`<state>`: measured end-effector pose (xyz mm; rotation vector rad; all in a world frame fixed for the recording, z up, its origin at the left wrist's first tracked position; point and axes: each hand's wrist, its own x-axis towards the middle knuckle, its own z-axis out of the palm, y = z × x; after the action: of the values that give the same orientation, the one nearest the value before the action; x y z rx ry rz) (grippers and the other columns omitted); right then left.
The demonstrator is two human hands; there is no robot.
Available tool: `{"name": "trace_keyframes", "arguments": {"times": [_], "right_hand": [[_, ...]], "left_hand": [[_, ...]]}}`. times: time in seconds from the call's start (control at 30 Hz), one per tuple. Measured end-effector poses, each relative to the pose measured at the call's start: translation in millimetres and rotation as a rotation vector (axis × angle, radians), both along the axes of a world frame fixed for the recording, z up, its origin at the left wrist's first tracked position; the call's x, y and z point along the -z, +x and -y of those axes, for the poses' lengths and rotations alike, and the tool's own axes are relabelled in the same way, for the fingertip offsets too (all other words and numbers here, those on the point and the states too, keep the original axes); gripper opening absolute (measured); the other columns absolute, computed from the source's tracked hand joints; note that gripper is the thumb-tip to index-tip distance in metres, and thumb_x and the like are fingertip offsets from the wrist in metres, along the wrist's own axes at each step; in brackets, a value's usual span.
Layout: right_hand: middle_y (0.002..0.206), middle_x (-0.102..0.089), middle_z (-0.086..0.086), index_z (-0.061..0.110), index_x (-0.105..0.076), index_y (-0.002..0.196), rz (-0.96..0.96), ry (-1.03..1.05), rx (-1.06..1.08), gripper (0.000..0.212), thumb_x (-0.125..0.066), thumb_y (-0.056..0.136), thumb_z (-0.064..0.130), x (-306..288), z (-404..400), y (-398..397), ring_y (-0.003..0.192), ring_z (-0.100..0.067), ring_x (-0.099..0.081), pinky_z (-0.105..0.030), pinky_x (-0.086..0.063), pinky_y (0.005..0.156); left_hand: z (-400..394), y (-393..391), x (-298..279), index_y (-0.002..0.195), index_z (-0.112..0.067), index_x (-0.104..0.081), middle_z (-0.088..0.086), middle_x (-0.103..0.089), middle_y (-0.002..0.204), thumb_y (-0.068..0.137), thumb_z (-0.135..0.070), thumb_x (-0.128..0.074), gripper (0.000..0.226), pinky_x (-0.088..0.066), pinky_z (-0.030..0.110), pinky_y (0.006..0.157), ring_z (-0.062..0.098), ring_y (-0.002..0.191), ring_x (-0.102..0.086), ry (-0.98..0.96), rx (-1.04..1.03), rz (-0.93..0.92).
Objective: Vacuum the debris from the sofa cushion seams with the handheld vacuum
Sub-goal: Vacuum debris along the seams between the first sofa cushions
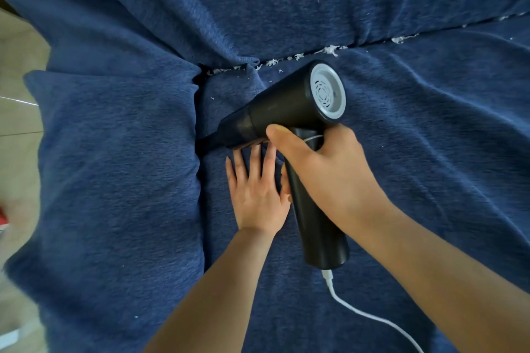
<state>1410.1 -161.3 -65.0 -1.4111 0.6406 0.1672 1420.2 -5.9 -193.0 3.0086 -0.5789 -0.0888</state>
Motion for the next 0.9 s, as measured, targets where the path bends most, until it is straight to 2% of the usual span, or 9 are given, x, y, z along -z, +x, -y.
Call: {"name": "trace_keyframes", "arguments": {"times": [0.1, 0.17, 0.3, 0.47, 0.53, 0.6, 0.77, 0.9], "right_hand": [[0.058, -0.067, 0.008, 0.024, -0.063, 0.071, -0.022, 0.039, 0.010, 0.025, -0.070, 0.078, 0.047, -1.2, 4.0, -1.2, 0.071, -0.017, -0.070, -0.041, -0.060, 0.074], [0.058, -0.067, 0.004, 0.024, -0.064, 0.070, -0.030, 0.044, 0.008, 0.026, -0.070, 0.077, 0.048, -2.5, 6.3, -4.0, 0.071, -0.021, -0.071, -0.046, -0.061, 0.074], [0.058, -0.069, 0.003, 0.023, -0.064, 0.068, -0.061, 0.061, -0.004, 0.026, -0.071, 0.079, 0.045, -5.3, 4.2, -6.4, 0.067, -0.018, -0.071, -0.044, -0.062, 0.073], [0.055, -0.067, 0.003, 0.021, -0.064, 0.068, -0.064, 0.021, -0.050, 0.029, -0.068, 0.081, 0.046, -14.0, 11.8, -10.8, 0.055, -0.009, -0.066, -0.034, -0.059, 0.064], [0.057, -0.069, 0.001, 0.019, -0.065, 0.069, -0.074, 0.030, -0.060, 0.028, -0.069, 0.081, 0.045, -14.9, 10.4, -12.5, 0.054, -0.010, -0.067, -0.036, -0.060, 0.064], [0.059, -0.069, 0.000, 0.019, -0.066, 0.070, -0.093, 0.043, -0.061, 0.027, -0.070, 0.081, 0.043, -15.3, 9.0, -12.6, 0.055, -0.012, -0.067, -0.039, -0.061, 0.066], [0.053, -0.067, 0.001, 0.017, -0.065, 0.065, -0.092, 0.013, -0.106, 0.033, -0.068, 0.078, 0.047, -23.9, 15.9, -16.5, 0.049, -0.009, -0.065, -0.030, -0.057, 0.057], [0.053, -0.067, -0.002, 0.015, -0.067, 0.069, -0.103, 0.017, -0.145, 0.032, -0.067, 0.078, 0.046, -25.6, 13.5, -19.0, 0.048, -0.011, -0.066, -0.029, -0.056, 0.055]], "left_hand": [[-0.1, -0.6, 0.3, 0.150, -0.028, -0.003, 0.013, -0.043, 0.147, 0.095, -0.038, -0.048, 0.072, -0.022, 0.060, 0.115, 0.044, 0.141, -0.029, 0.035, 0.002, 0.012], [0.6, -0.7, 0.0, 0.150, -0.024, -0.011, 0.013, -0.047, 0.143, 0.090, -0.034, -0.059, 0.077, -0.022, 0.060, 0.115, 0.045, 0.138, -0.033, 0.034, -0.001, 0.012], [2.7, -0.6, -3.1, 0.143, -0.016, -0.024, 0.016, -0.053, 0.132, 0.092, -0.036, -0.044, 0.058, -0.028, 0.062, 0.112, 0.047, 0.130, -0.043, 0.012, 0.000, 0.042], [1.6, -0.8, 1.0, 0.139, -0.015, -0.029, 0.012, -0.051, 0.132, 0.083, -0.033, -0.066, 0.069, -0.025, 0.059, 0.114, 0.041, 0.130, -0.042, 0.062, -0.002, 0.051], [2.2, -1.0, 1.0, 0.134, -0.015, -0.033, 0.012, -0.053, 0.127, 0.080, -0.031, -0.071, 0.068, -0.028, 0.060, 0.112, 0.040, 0.125, -0.045, 0.053, 0.001, 0.067], [2.3, -1.2, 0.7, 0.132, -0.014, -0.034, 0.014, -0.056, 0.123, 0.079, -0.029, -0.071, 0.066, -0.031, 0.061, 0.109, 0.040, 0.122, -0.048, 0.039, 0.007, 0.073], [2.7, -2.2, -0.1, 0.128, -0.015, -0.036, 0.014, -0.058, 0.120, 0.078, -0.033, -0.071, 0.064, -0.034, 0.060, 0.107, 0.038, 0.115, -0.049, 0.093, -0.016, 0.031], [3.0, -3.1, -2.3, 0.123, -0.015, -0.038, 0.013, -0.064, 0.114, 0.080, -0.035, -0.063, 0.054, -0.042, 0.056, 0.103, 0.037, 0.111, -0.056, 0.064, -0.034, 0.032]]}}
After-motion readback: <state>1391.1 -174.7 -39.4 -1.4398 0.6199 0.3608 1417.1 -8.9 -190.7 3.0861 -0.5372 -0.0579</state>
